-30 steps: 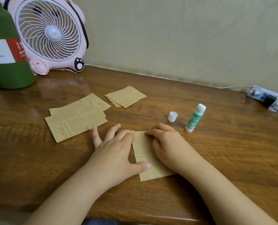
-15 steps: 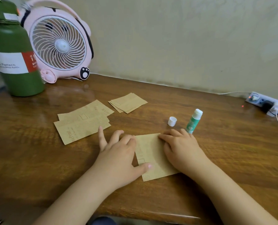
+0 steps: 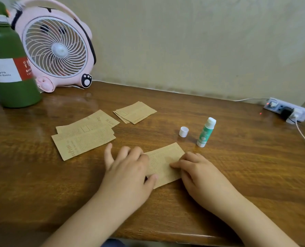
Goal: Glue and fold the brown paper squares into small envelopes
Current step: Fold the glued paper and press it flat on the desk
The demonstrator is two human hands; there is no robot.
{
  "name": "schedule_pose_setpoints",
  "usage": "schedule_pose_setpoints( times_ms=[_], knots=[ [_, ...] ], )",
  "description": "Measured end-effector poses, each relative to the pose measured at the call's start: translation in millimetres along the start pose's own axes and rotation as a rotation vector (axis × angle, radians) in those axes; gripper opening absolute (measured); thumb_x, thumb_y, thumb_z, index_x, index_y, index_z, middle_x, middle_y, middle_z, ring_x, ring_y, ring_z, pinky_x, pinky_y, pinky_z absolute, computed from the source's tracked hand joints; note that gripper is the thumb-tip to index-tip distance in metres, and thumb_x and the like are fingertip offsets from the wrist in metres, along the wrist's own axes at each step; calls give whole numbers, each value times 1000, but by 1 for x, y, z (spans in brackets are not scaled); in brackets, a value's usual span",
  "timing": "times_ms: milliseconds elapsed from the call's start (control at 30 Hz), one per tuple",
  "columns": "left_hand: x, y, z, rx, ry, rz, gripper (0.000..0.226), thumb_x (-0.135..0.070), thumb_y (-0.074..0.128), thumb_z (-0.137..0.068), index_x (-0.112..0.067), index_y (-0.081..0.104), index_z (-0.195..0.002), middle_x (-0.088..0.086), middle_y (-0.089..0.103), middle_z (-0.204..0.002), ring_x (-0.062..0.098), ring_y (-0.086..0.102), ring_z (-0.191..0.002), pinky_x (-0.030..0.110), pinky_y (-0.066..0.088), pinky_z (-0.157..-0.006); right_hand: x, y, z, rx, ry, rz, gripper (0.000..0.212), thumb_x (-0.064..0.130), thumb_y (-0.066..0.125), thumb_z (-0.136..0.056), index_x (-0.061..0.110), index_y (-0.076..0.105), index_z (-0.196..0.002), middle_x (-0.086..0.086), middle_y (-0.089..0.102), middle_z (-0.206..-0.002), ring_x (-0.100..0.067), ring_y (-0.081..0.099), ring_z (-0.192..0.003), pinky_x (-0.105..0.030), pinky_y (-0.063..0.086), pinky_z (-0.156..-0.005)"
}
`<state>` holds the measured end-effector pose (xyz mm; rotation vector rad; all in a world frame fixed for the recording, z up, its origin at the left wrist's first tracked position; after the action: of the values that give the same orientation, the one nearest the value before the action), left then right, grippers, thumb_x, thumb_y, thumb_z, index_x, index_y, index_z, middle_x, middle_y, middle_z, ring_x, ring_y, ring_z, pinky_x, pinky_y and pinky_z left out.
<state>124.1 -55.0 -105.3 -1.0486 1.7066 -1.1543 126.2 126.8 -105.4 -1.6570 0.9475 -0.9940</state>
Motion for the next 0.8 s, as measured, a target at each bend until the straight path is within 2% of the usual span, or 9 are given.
schedule_pose_setpoints(
  times_ms=[133,267,367,500,600,733,800],
  knots=[
    [11,9,-4,53,-66,50,53,-68,37,-85,-38,48,-128,-24,37,-119,5,27,-126,52,-11,-110,12,2,-14,-41,-34,-78,34,12,42,-92,18,62,-118,5,57,-109,-14,51,-103,-23,43,-86],
    [18,16,-1,-88,-84,109,52,-68,41,-72,-36,62,-108,-22,50,-97,11,50,-109,58,6,-105,35,22,-41,17,-124,-195,40,3,42,-87,13,58,-122,-3,56,-112,-16,49,-106,-25,40,-91],
    [19,18,-1,-71,-123,123,63,-72,42,-67,-34,46,-117,-23,52,-109,7,43,-119,53,-2,-107,24,24,-46,-4,-73,-169,40,5,43,-88,14,56,-125,0,54,-118,-15,48,-110,-22,39,-93],
    [18,13,-1,-42,-107,107,68,-75,39,-68,-32,48,-120,-23,49,-113,8,42,-121,52,-6,-107,-8,16,-43,-84,100,-73,39,6,41,-90,13,58,-124,-1,54,-118,-19,48,-114,-25,39,-95],
    [19,16,-2,-34,-93,77,72,-75,32,-69,-37,47,-129,-23,42,-118,6,30,-127,51,-12,-107,-3,16,-47,-83,81,-35,38,8,40,-89,12,59,-122,-2,55,-116,-20,48,-113,-28,41,-93],
    [19,17,-2,-44,-94,74,61,-72,36,-71,-38,62,-115,-21,43,-100,8,39,-115,54,-3,-107,34,24,-49,4,-146,-155,41,5,41,-86,11,59,-122,-4,56,-113,-17,49,-108,-14,33,-90],
    [21,22,-2,-87,-66,77,57,-71,36,-69,-35,70,-99,-19,46,-90,11,47,-103,57,6,-104,29,23,-50,4,-124,-155,41,3,43,-87,12,59,-123,-2,56,-116,-15,48,-110,-12,31,-90]
  ],
)
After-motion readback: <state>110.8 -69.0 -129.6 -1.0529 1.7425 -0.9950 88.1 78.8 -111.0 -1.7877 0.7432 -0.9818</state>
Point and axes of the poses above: each hand's wrist, its own z-axis away from the middle knuckle, its own y-axis out of the palm, x = y × z, the point moved 1 cm from there along -z, towards the middle knuckle
